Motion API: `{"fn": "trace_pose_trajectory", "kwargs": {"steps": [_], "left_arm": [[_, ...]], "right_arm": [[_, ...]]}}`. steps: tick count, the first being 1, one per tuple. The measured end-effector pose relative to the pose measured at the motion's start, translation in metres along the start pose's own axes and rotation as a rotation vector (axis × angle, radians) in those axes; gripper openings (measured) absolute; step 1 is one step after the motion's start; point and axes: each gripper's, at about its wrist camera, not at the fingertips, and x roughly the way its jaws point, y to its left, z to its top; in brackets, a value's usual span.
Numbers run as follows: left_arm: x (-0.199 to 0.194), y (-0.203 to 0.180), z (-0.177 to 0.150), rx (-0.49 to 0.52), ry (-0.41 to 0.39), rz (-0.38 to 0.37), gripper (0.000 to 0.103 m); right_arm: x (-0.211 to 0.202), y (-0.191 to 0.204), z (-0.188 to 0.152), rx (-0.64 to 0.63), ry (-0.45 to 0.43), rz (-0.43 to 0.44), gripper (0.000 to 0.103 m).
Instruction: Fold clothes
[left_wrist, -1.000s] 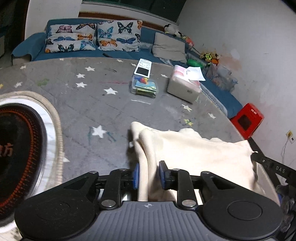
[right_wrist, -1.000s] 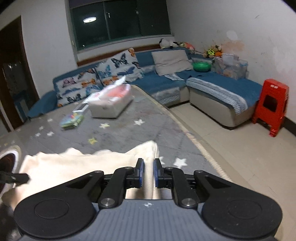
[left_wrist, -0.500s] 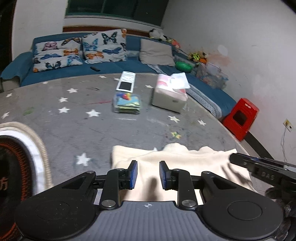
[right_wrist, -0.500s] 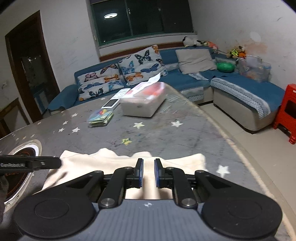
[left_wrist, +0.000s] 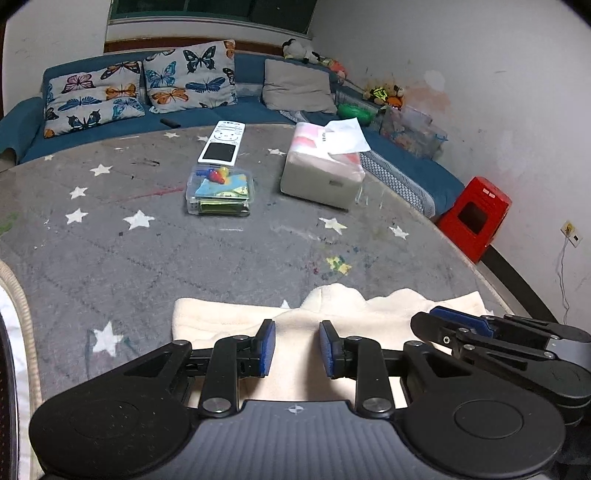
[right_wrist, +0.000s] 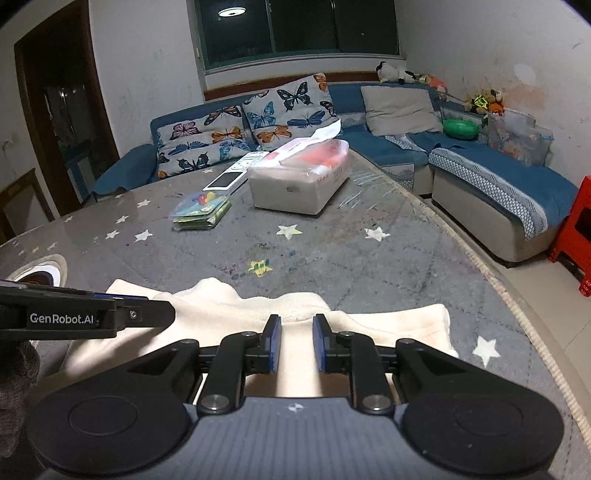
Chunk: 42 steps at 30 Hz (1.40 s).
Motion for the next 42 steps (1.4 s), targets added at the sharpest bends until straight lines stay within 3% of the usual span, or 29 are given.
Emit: {"fn": "trace_pose_trajectory", "kwargs": {"steps": [4,9,17,20,25,42], "left_arm": [[-0.002,0.002,0.000,-0.008,0.001,-0.006,0.029],[-0.006,0.000,-0.001,-0.010,-0.002,-0.001,0.030],[-0.024,-0.003,-0.010,0.018,-0.025,0.015,0.041],[-0.032,-0.004,-0.015,0.025,-0.029,0.018,0.044],[-0.043,-0.006,-0.027,0.034,-0.032,0.023,0.050],[-0.078,-0.005,-0.072,0.076,-0.079,0.049,0.055]], "right_arm": [[-0.008,0.004,0.002,-0.014,-0.011,0.005,0.025],[-0.018,0.015,-0.003,-0.043,-0.014,0.036,0.026],[-0.031,0.021,-0.016,-0.059,0.006,0.046,0.029],[-0.040,0.021,-0.022,-0.060,0.005,0.042,0.038],[-0.055,0.017,-0.033,-0.049,0.004,0.037,0.040],[-0.106,-0.003,-0.069,0.020,-0.038,-0.010,0.045]]}}
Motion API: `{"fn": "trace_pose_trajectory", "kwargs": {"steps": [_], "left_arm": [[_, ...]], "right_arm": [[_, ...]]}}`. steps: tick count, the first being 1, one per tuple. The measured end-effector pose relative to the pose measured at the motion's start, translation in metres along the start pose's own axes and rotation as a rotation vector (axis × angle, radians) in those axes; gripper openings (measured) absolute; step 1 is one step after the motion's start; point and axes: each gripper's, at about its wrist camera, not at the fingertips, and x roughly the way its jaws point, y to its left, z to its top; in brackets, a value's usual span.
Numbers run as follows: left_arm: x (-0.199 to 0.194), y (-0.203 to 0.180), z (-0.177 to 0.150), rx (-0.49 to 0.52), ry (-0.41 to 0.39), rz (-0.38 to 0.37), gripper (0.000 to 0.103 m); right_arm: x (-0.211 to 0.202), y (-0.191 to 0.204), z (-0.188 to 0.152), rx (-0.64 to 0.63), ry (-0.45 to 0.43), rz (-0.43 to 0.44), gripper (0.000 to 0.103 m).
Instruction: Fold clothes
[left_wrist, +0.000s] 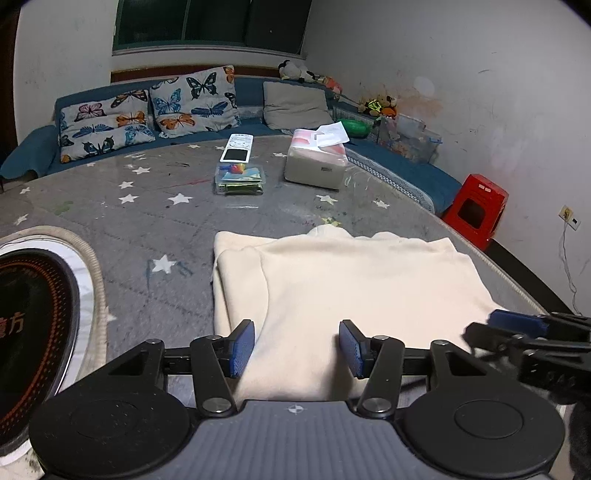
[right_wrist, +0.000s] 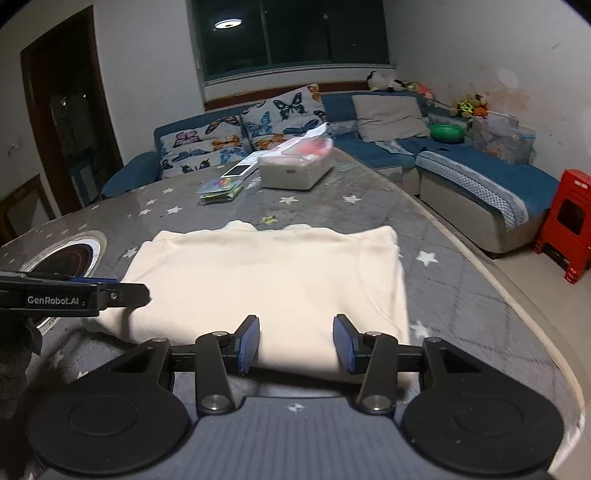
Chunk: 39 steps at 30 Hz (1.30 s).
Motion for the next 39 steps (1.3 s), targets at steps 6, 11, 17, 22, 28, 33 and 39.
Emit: {"fn": "trace_pose_trajectory", "kwargs": {"steps": [6,11,17,22,28,33,39], "left_arm": [[-0.006,0.001,-0.006,-0.003,-0.014,0.009,0.056],[-0.015,0.004,-0.007,-0.022,-0.035,0.026,0.056],[-0.014,0.009,-0.015,-0.032,-0.017,0.052,0.056],[-0.022,0.005,-0.014,-0.024,-0.041,0.061,0.056],[-0.021,0.012,-0.017,-0.056,-0.032,0.095,0.056],[-0.019,0.023,-0.022,-0.093,-0.008,0.102,0.057],[-0.026,0.021,-0.019,-0.113,-0.016,0.083,0.058]], "right_arm": [[-0.008,-0.012,-0.010,0.030,0.014,-0.013,0.044],[-0.014,-0.011,-0.004,0.028,-0.019,-0.012,0.044],[-0.003,-0.005,-0.009,0.016,0.003,-0.019,0.045],[-0.009,0.004,-0.003,-0.008,-0.022,-0.001,0.045],[-0.004,0.034,0.002,-0.087,-0.033,0.054,0.045],[0.011,0.051,-0.004,-0.146,0.007,0.060,0.045],[0.004,0.054,-0.004,-0.151,-0.003,0.062,0.045]]}}
